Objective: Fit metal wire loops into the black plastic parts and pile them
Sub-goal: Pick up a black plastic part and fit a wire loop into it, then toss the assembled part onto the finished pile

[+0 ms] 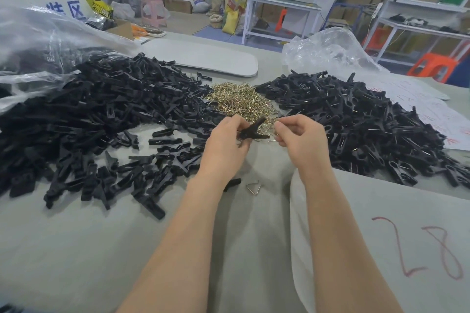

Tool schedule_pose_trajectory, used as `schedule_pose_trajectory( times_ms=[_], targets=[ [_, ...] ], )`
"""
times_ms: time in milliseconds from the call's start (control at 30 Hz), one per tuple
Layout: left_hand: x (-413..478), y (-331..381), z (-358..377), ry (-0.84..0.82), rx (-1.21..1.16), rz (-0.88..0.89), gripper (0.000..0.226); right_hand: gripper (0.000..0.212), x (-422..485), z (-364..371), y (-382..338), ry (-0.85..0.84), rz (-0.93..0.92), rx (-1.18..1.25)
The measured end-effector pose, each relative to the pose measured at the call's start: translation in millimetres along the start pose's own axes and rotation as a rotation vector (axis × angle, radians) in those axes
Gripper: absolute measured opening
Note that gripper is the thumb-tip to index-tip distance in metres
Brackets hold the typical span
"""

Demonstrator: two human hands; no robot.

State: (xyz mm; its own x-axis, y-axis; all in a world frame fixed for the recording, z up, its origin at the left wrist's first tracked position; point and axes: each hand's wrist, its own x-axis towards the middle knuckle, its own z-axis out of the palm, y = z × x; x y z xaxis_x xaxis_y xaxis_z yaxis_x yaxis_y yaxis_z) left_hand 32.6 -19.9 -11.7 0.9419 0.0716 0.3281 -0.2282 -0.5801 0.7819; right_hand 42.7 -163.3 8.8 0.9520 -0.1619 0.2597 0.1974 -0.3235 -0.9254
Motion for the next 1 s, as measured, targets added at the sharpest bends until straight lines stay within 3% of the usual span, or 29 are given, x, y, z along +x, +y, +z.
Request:
schedule_pose_trajectory(
  times_ms=[133,267,433,500,600,667,733,800,1000],
  targets=[
    [-0.8,-0.1,0.2,-0.019,0.047,0.092,0.018,0.009,-2.0,1.2,-0.6,-0.091,-0.061,-0.186],
    [-1.3,-0.1,-1.2,-0.037,0.085,0.133,0.018,0.023,-3.3,-1.8,-1.6,-0.129,-0.083,-0.239],
    [-2.8,1.2,-5.6,-0.104,0.129,0.185,0.017,0.023,-3.8,-2.6,-2.1,-0.153,-0.044,-0.306],
    [-2.4,0.2,-10.6,-0.135,0.073,0.165,0.017,0.023,-3.2,-5.3,-3.8,-0.185,0.025,-0.19],
    [-3.8,2.9,-19.6,-0.215,-0.192,0.066,0.017,0.027,-2.4,-14.4,-6.4,-0.306,0.225,0.306],
    [-4.7,5.9,-21.2,-0.243,-0.29,0.068,0.019,0.043,-4.0,-16.1,-7.0,-0.438,0.407,0.535],
    [-5.2,8.5,-20.5,-0.258,-0.33,0.097,0.021,0.071,-6.6,-13.4,-6.1,-0.584,0.567,0.52],
    [-5.5,9.4,-20.3,-0.254,-0.345,0.147,0.022,0.085,-8.3,-10.0,-5.2,-0.716,0.616,0.466],
    [-6.4,11.1,-21.1,-0.209,-0.34,0.172,0.02,0.062,-10.8,-0.7,-6.0,-0.733,0.538,0.501]
  ],
)
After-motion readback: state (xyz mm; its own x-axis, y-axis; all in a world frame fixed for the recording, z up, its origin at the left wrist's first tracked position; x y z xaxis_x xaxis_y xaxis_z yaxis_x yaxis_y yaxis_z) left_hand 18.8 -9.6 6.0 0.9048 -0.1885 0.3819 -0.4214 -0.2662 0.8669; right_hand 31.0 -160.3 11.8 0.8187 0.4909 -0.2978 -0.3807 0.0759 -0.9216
